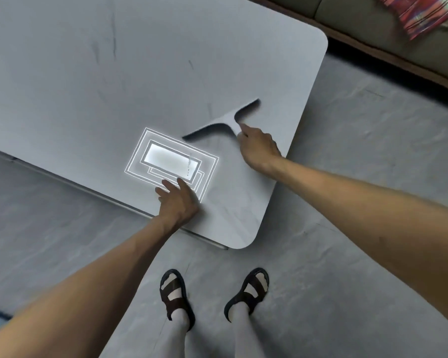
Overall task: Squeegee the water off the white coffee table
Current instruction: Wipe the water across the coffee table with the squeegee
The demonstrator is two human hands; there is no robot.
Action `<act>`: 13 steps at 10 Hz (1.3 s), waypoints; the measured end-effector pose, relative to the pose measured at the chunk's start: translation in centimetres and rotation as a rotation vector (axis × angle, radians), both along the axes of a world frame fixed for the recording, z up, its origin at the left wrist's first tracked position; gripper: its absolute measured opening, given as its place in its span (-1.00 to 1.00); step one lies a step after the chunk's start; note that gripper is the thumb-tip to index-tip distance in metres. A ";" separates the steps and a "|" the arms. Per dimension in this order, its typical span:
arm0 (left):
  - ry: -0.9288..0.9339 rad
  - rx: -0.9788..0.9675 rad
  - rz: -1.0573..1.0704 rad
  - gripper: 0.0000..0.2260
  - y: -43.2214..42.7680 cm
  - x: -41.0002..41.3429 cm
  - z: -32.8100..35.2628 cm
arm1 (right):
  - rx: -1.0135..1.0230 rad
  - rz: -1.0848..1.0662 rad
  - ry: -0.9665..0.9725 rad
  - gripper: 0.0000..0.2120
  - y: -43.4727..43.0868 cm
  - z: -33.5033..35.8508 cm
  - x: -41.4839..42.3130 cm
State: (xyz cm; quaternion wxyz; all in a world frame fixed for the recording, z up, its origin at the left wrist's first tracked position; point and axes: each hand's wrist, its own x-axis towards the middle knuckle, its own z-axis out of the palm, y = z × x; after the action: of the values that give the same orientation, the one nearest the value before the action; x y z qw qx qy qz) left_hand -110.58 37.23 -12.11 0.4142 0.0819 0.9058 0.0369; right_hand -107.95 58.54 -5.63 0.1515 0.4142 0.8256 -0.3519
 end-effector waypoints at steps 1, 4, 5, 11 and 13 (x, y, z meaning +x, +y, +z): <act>0.006 0.029 -0.019 -0.29 0.4 -0.2 -0.3 | 0.082 0.317 -0.008 -0.61 -1.0 0.3 6.4; 0.019 0.050 -0.053 -0.30 -0.1 0.7 0.6 | 0.391 0.293 -0.349 -0.68 9.4 4.3 17.6; 0.060 0.083 -0.136 -0.49 -1.2 0.4 1.2 | 0.359 0.216 -0.272 -0.70 8.9 4.5 15.6; 0.290 0.219 0.212 -0.66 -6.9 -1.2 2.0 | 0.224 0.569 -0.056 -0.64 -5.3 -1.4 8.2; 0.214 0.264 -0.133 -0.61 -3.3 2.0 1.6 | 0.495 0.490 -0.282 -0.68 5.7 0.7 17.8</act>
State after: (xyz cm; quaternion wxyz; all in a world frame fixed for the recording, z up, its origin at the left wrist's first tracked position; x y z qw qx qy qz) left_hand -108.54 33.94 -10.47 0.3027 0.1986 0.9245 0.1192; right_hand -90.10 64.27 -4.90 0.2390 0.2729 0.9312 -0.0345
